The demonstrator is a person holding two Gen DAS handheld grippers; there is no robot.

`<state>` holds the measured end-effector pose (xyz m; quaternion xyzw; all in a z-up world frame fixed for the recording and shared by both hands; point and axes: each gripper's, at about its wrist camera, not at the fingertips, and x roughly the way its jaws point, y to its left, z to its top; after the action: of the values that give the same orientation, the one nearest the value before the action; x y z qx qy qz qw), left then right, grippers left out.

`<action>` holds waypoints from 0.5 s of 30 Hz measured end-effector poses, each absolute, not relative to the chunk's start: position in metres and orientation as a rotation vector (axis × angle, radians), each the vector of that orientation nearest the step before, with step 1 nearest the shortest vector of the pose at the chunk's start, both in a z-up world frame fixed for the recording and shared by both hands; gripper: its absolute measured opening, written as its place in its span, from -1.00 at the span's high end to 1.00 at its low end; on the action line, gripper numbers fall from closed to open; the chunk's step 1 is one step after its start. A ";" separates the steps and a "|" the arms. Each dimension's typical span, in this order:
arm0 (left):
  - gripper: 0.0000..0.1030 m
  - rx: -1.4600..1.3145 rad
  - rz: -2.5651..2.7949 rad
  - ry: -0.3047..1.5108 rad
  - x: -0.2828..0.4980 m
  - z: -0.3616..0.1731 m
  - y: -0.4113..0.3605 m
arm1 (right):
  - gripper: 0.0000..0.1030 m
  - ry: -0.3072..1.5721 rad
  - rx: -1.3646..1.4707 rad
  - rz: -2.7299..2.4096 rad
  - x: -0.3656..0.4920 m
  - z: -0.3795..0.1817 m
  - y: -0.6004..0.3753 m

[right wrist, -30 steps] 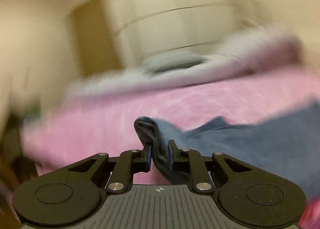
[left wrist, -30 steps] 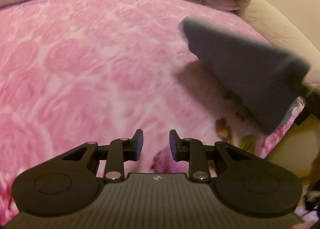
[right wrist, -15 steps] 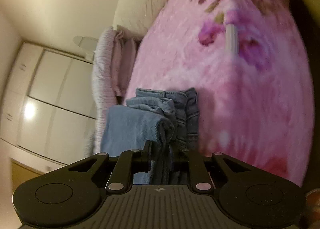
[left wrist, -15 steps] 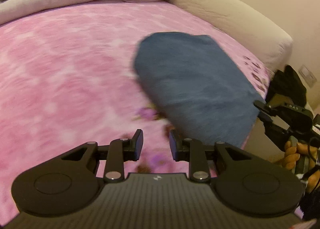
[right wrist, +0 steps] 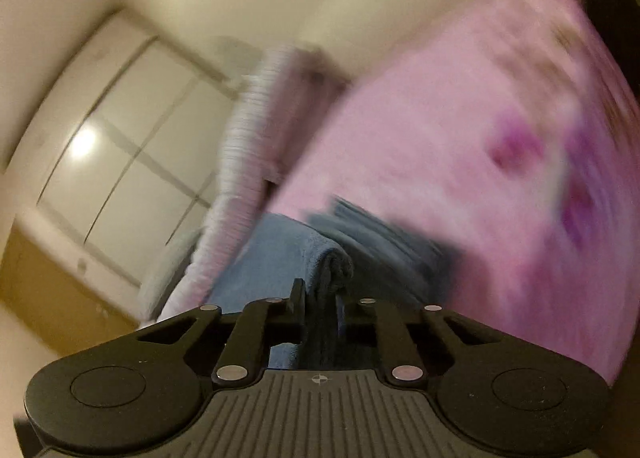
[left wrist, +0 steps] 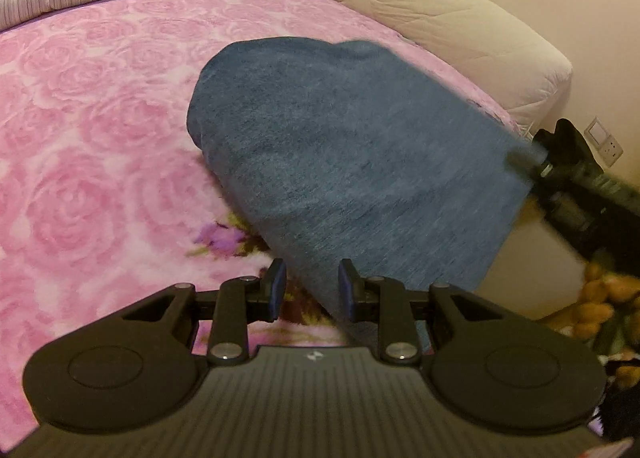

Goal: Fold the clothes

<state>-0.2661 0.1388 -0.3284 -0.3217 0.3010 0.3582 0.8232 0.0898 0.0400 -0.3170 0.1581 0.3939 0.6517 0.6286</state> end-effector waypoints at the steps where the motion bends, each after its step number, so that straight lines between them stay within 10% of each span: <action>1: 0.55 -0.681 0.752 0.640 -0.264 -0.328 0.139 | 0.77 0.879 0.350 1.485 0.089 -0.312 0.040; 15: 0.55 -0.705 0.721 0.641 -0.262 -0.340 0.148 | 0.77 0.984 0.282 1.293 0.093 -0.352 0.075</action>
<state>-0.2625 0.1477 -0.3404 -0.3319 0.3016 0.3394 0.8269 0.0927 0.0750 -0.3516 0.1255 0.4381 0.5757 0.6789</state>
